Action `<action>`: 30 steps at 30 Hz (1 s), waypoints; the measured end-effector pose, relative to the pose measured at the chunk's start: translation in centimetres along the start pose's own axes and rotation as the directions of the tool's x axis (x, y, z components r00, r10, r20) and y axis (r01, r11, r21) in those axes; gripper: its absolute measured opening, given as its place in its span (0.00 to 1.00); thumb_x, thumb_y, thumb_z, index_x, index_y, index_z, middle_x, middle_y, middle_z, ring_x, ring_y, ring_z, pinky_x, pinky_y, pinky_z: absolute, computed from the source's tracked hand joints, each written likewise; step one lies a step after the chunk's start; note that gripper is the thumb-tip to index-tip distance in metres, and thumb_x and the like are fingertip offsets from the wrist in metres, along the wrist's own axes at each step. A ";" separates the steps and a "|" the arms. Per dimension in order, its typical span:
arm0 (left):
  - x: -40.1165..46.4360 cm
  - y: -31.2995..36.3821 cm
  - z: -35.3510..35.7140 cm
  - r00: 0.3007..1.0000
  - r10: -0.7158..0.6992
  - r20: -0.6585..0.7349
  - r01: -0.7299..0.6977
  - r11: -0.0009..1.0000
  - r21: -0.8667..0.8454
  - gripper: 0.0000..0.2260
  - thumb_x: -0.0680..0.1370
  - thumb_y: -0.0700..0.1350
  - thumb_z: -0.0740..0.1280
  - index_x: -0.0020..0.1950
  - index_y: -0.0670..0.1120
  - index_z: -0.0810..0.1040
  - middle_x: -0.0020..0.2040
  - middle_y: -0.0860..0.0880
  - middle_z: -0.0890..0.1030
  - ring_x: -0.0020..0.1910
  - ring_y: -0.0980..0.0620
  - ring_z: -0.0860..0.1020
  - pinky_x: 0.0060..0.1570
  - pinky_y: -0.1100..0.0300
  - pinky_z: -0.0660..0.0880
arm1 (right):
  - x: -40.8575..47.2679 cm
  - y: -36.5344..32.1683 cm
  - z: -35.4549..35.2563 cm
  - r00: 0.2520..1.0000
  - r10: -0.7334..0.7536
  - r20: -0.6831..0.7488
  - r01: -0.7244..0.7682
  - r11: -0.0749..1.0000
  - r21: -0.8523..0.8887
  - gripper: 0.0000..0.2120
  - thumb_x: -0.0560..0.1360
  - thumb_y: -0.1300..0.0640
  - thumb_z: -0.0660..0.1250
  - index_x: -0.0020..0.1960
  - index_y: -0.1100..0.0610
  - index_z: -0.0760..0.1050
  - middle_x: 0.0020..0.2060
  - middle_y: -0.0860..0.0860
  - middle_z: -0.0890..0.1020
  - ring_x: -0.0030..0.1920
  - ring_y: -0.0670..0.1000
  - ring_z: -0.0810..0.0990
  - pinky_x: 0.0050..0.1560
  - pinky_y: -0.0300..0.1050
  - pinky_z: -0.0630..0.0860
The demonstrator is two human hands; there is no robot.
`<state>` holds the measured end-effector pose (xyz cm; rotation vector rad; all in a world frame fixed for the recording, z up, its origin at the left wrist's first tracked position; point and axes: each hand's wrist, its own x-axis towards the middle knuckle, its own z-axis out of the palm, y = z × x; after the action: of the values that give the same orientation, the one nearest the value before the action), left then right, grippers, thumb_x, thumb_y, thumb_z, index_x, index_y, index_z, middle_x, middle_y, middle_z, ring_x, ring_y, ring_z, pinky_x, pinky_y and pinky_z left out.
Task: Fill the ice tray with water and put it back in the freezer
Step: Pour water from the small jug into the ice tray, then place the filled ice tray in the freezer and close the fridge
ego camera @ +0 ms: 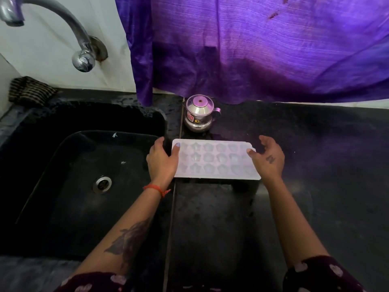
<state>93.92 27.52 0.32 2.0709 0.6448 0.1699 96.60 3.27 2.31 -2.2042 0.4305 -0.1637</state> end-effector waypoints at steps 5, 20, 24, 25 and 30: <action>-1.2 -0.7 -0.3 0.992 -0.062 0.110 0.050 0.993 0.107 0.25 0.79 0.55 0.61 0.70 0.43 0.68 0.64 0.44 0.76 0.63 0.43 0.73 0.61 0.49 0.71 | -1.1 2.0 -0.8 0.987 0.135 0.091 -0.117 0.977 -0.180 0.28 0.73 0.55 0.71 0.71 0.56 0.68 0.66 0.57 0.74 0.66 0.60 0.72 0.64 0.51 0.69; -2.2 -0.7 -0.3 0.974 -0.161 0.159 0.181 0.976 -0.120 0.12 0.78 0.40 0.65 0.61 0.39 0.76 0.55 0.44 0.80 0.43 0.48 0.80 0.41 0.53 0.80 | -0.9 2.3 -1.4 0.948 0.251 0.194 -0.246 0.968 -0.053 0.09 0.71 0.59 0.71 0.52 0.56 0.83 0.49 0.56 0.84 0.50 0.59 0.81 0.54 0.57 0.79; -2.3 -0.7 -0.4 0.972 -0.180 0.148 0.204 0.966 -0.161 0.12 0.78 0.38 0.66 0.60 0.38 0.76 0.55 0.42 0.80 0.43 0.47 0.80 0.40 0.52 0.81 | -0.7 2.4 -1.4 0.945 0.259 0.198 -0.256 0.966 -0.044 0.10 0.71 0.59 0.72 0.52 0.56 0.82 0.49 0.56 0.84 0.51 0.58 0.82 0.54 0.57 0.79; -2.4 -0.7 -0.5 0.973 -0.181 0.144 0.204 0.965 -0.167 0.12 0.77 0.38 0.66 0.60 0.38 0.76 0.55 0.42 0.80 0.43 0.47 0.80 0.40 0.52 0.81 | -0.7 2.4 -1.4 0.945 0.257 0.201 -0.253 0.966 -0.043 0.10 0.71 0.59 0.72 0.52 0.57 0.82 0.49 0.56 0.84 0.51 0.58 0.82 0.54 0.56 0.79; -3.0 -1.3 -0.9 0.974 -0.196 0.115 0.215 0.958 -0.191 0.12 0.77 0.38 0.67 0.60 0.38 0.76 0.54 0.43 0.80 0.41 0.48 0.80 0.39 0.53 0.82 | -0.8 2.2 -1.2 0.947 0.247 0.207 -0.245 0.969 -0.036 0.10 0.71 0.60 0.73 0.53 0.58 0.82 0.50 0.56 0.84 0.51 0.57 0.82 0.55 0.56 0.79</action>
<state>90.55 27.27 0.18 1.7929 0.7489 0.0158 95.03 1.45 1.38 -2.1278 0.5823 0.2051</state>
